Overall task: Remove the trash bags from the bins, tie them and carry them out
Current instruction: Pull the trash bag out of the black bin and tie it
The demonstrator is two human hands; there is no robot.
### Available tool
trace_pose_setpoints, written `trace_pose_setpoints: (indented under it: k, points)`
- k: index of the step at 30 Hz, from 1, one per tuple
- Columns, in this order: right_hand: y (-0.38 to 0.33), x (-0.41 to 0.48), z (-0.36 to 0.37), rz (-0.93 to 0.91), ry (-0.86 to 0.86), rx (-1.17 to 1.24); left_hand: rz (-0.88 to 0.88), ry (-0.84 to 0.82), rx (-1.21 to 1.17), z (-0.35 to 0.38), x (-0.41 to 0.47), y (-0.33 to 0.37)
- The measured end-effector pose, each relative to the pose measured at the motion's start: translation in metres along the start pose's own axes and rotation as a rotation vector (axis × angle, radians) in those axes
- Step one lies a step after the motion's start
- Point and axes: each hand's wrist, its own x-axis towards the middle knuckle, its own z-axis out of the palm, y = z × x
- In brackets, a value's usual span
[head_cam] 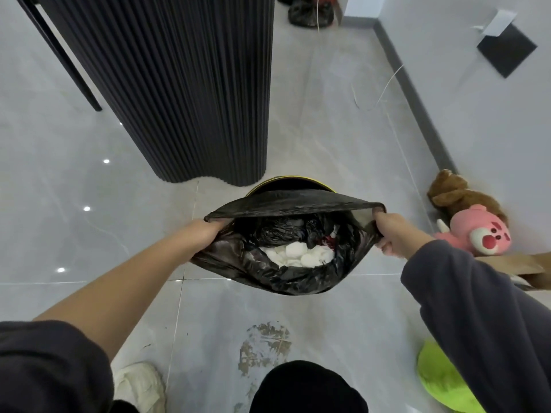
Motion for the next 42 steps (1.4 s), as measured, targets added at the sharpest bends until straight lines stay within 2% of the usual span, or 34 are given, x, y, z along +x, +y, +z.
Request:
trace_pose_setpoints:
  k: [3,6,9,10,12,14,16,18,20,24,26,29,32,35,38,40,42]
  points:
    - [-0.005,-0.004,-0.015,-0.117,-0.051,-0.121,0.145,-0.124,0.387,-0.018,-0.009,0.007]
    - [-0.014,-0.012,-0.019,-0.321,0.035,-0.241,0.178,-0.282,0.664,-0.032,-0.017,0.025]
    - [-0.016,-0.017,-0.014,-0.280,-0.016,-0.017,0.157,-0.277,0.940,-0.032,-0.025,0.039]
    - [-0.015,-0.015,-0.012,-0.242,-0.026,0.095,0.143,-0.288,0.899,-0.032,-0.028,0.041]
    - [-0.016,-0.010,-0.010,-0.194,-0.053,0.308,0.158,-0.284,0.554,-0.032,-0.030,0.046]
    - [-0.021,-0.011,-0.010,-0.230,-0.095,0.478,0.268,-0.135,0.143,-0.029,-0.030,0.054]
    - [-0.030,-0.019,-0.007,-0.344,-0.141,0.541,0.419,0.070,-0.027,-0.025,-0.028,0.063]
    - [-0.039,-0.032,0.000,-0.465,-0.138,0.488,0.598,0.225,0.089,-0.019,-0.024,0.072]
    - [-0.046,-0.039,0.011,-0.559,-0.168,0.405,0.714,0.249,0.193,-0.012,-0.018,0.082]
    - [-0.052,-0.043,0.040,-0.672,-0.266,0.345,0.832,0.080,0.311,0.003,-0.012,0.117]
    - [-0.053,-0.041,0.057,-0.754,-0.386,0.360,0.838,0.011,0.356,0.008,-0.008,0.134]
    - [-0.058,-0.030,0.074,-0.698,-0.692,0.377,0.820,-0.121,0.340,0.012,0.001,0.155]
    - [-0.058,-0.021,0.089,-0.634,-0.836,0.271,0.814,-0.196,0.368,0.009,0.012,0.168]
    - [-0.055,-0.003,0.103,-0.407,-0.823,0.335,0.815,-0.205,0.397,0.006,0.025,0.173]
    - [-0.066,-0.004,0.111,-0.307,-0.638,0.285,0.767,-0.179,0.353,0.003,0.042,0.162]
    - [-0.070,-0.013,0.110,-0.279,-0.521,0.155,0.699,-0.080,0.255,0.000,0.052,0.142]
    - [-0.070,-0.016,0.108,-0.308,-0.423,0.141,0.575,0.078,0.282,-0.006,0.060,0.114]
